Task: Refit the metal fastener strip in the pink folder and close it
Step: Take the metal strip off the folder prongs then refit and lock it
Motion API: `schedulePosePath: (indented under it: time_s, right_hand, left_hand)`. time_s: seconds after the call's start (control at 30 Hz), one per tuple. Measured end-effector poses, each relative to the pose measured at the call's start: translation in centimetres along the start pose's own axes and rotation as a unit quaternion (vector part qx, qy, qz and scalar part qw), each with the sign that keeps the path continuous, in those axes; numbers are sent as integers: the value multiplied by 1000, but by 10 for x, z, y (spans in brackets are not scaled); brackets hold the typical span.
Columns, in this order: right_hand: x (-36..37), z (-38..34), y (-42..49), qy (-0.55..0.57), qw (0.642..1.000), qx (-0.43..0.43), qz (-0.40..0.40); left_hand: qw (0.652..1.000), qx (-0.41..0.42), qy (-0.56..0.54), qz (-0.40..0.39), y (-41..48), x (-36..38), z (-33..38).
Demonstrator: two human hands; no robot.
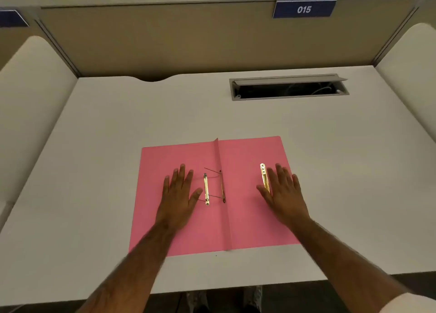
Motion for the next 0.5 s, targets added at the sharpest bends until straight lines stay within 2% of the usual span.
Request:
schedulePosePath:
  time_s: [0.2,0.3,0.37,0.5]
  right_hand:
    - [27,8,-13,2,1000,6,27]
    - [32,12,-14,-5,1000,2,28]
    - [38,15,-16,-12,1000,-1,24]
    - [44,18,-18,-13,999,-3,33]
  left_hand:
    - [1000,-7,20,-10,-7,17,-9]
    - [1000,-6,-8,7,-7,11,-9]
    - [998,-8,-54,40,-8,1,-5]
    - [975,2,-145,169,-6,-39,20]
Point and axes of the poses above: each hand's wrist, its own y-axis towards the middle knuckle, its own x-axis out of the palm, z = x × y, the point moved 10 cm from there along y, towards the middle knuckle, and after that the axes turned 10 degrees about -x, right-handed, at the moved point
